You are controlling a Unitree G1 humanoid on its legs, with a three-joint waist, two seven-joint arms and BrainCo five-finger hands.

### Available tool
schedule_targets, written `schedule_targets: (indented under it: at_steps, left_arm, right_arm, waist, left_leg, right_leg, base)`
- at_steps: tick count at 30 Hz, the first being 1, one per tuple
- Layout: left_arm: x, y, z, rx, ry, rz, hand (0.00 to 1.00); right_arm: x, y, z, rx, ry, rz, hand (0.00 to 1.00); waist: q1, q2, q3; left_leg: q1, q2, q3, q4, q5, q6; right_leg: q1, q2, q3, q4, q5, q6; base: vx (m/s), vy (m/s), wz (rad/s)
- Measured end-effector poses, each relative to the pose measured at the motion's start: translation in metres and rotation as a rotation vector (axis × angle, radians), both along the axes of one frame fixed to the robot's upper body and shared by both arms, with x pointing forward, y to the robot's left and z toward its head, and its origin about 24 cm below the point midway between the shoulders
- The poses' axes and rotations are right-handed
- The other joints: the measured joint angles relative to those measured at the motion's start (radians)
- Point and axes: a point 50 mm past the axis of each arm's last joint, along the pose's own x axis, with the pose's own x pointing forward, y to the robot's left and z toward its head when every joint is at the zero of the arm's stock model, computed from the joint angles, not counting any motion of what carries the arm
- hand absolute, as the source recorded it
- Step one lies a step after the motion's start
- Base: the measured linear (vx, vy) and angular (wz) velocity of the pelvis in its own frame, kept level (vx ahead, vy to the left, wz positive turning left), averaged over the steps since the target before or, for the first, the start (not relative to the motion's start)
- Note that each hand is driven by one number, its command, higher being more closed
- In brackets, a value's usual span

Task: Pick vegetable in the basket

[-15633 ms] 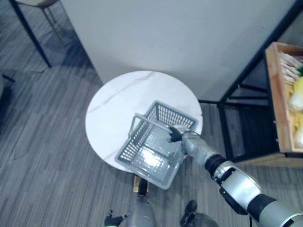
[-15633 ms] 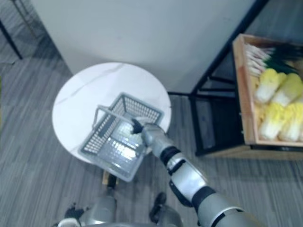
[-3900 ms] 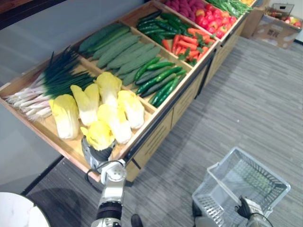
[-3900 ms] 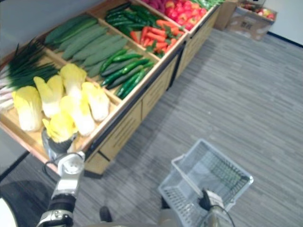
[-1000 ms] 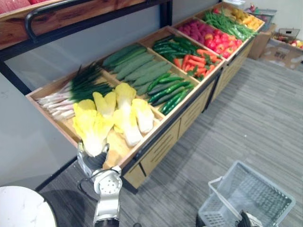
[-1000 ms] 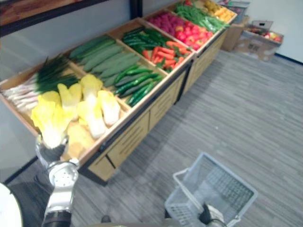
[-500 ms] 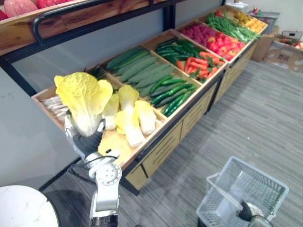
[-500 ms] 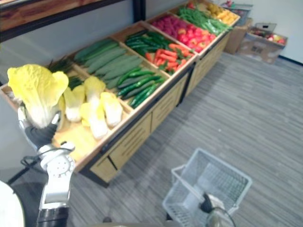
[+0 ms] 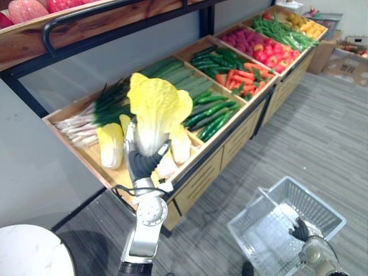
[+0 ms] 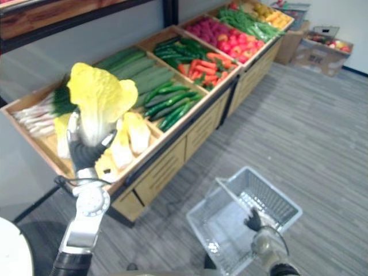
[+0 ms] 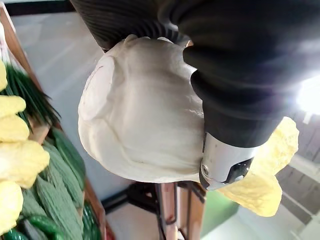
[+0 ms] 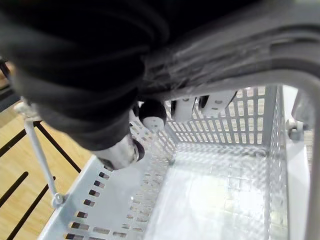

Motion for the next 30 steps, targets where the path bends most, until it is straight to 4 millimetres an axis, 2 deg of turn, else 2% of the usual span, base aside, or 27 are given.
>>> schedule_targets:
  at_steps: [4, 13, 22, 24, 30]
  left_arm:
    - [-0.001, -0.020, -0.002, 0.040, 0.017, -0.133, 1.00]
    - [-0.011, -0.066, -0.007, 0.080, 0.050, -0.417, 1.00]
    - [-0.021, -0.095, -0.015, 0.061, 0.105, -0.632, 1.00]
    - [-0.022, -0.100, -0.022, 0.075, 0.144, -0.665, 1.00]
    - [-0.018, -0.107, -0.046, 0.097, 0.249, -0.685, 1.00]
  right_arm:
    - [0.014, -0.007, 0.015, -0.024, -0.057, 0.001, 1.00]
    - [0.069, -0.008, 0.079, -0.067, -0.313, 0.101, 1.00]
    - [0.087, -0.005, 0.121, -0.077, -0.446, 0.169, 1.00]
    - [0.090, 0.002, 0.130, -0.039, -0.476, 0.195, 1.00]
    - [0.095, 0.017, 0.150, 0.060, -0.558, 0.237, 1.00]
  waist:
    - [-0.001, 0.000, 0.000]
    - [-0.025, 0.000, 0.000]
    - [-0.032, -0.001, 0.000]
    - [-0.051, -0.001, 0.000]
    - [-0.067, -0.002, 0.000]
  left_leg:
    - [0.001, 0.000, 0.006, 0.000, 0.000, 0.000]
    - [0.017, -0.003, 0.053, 0.000, 0.000, 0.000]
    - [0.032, -0.002, 0.091, -0.005, 0.000, 0.000]
    - [0.034, 0.000, 0.095, -0.005, 0.000, 0.000]
    - [0.043, 0.003, 0.113, -0.005, -0.002, -0.003]
  right_leg:
    - [-0.005, 0.000, 0.008, 0.000, 0.003, 0.002]
    - [-0.020, 0.002, 0.054, -0.004, 0.023, 0.003]
    - [-0.034, 0.008, 0.094, -0.004, 0.033, 0.003]
    - [-0.036, 0.010, 0.098, -0.004, 0.034, 0.003]
    - [-0.039, 0.016, 0.114, -0.005, 0.038, 0.001]
  base:
    - [0.00, -0.003, -0.06]
    - [-0.02, -0.001, -0.14]
    - [-0.01, -0.003, -0.13]
    - [0.01, -0.006, -0.07]
    - [0.01, -0.007, -0.09]
